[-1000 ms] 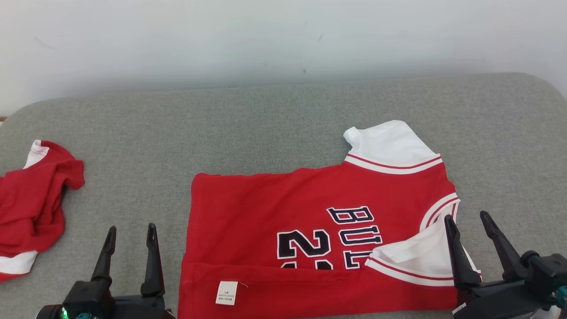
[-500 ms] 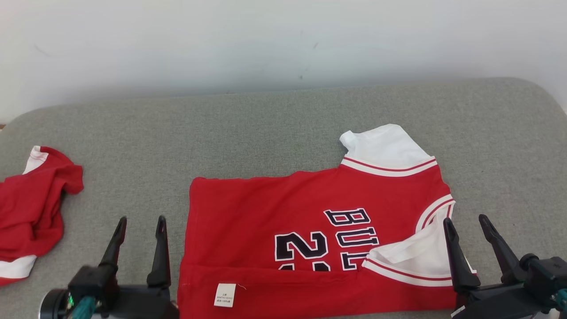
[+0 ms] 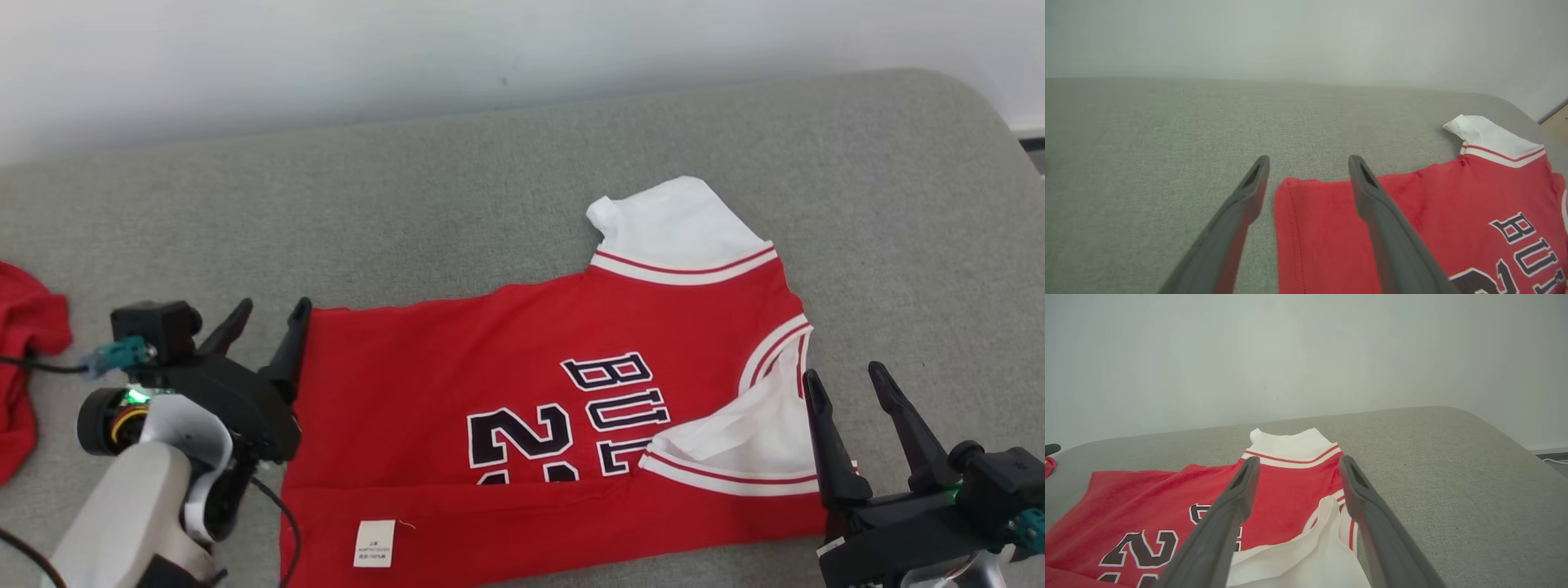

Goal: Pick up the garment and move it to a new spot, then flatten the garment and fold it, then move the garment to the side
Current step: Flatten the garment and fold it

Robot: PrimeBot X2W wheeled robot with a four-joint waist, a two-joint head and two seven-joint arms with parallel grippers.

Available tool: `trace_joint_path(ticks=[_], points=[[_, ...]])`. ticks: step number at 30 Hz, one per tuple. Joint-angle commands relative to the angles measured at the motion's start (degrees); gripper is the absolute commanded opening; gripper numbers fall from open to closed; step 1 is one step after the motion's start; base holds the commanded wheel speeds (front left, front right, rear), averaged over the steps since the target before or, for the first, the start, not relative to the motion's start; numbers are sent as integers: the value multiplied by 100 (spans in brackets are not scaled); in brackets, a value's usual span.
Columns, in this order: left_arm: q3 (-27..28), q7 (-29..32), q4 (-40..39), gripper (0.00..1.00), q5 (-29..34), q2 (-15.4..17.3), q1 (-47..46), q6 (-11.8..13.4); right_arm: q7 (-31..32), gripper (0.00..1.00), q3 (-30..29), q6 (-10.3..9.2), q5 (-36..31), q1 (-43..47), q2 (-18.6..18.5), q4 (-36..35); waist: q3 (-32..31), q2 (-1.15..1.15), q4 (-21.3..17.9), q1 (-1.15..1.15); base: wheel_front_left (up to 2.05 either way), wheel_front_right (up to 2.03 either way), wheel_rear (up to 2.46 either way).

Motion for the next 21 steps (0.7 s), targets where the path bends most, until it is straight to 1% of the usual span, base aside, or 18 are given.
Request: trace_joint_path(ticks=[1, 5, 9, 15, 21], points=[[57, 52, 188, 100, -94, 45, -129, -57, -53, 100, 8, -5, 45, -71, -4, 25, 256, 0, -193, -1, 0, 0, 0], [126, 306, 815, 100, -341, 76, -407, -294, -163, 100, 40, -4, 72, -177, 20, 137, 409, 0, -282, -1, 0, 0, 0], [169, 290, 1175, 100, -455, 138, -469, -429, -267, 100, 33, -5, 78, -236, 61, 233, 513, 0, -333, -1, 0, 0, 0], [159, 183, 1491, 100, -487, 177, -495, -532, -362, 100, 22, -5, 110, -301, 97, 325, 654, 0, -333, -1, 0, 0, 0], [165, -33, 1691, 100, -504, 120, -575, -575, -418, 100, 23, -5, 159, -381, 68, 362, 792, 0, -336, -1, 0, 0, 0]])
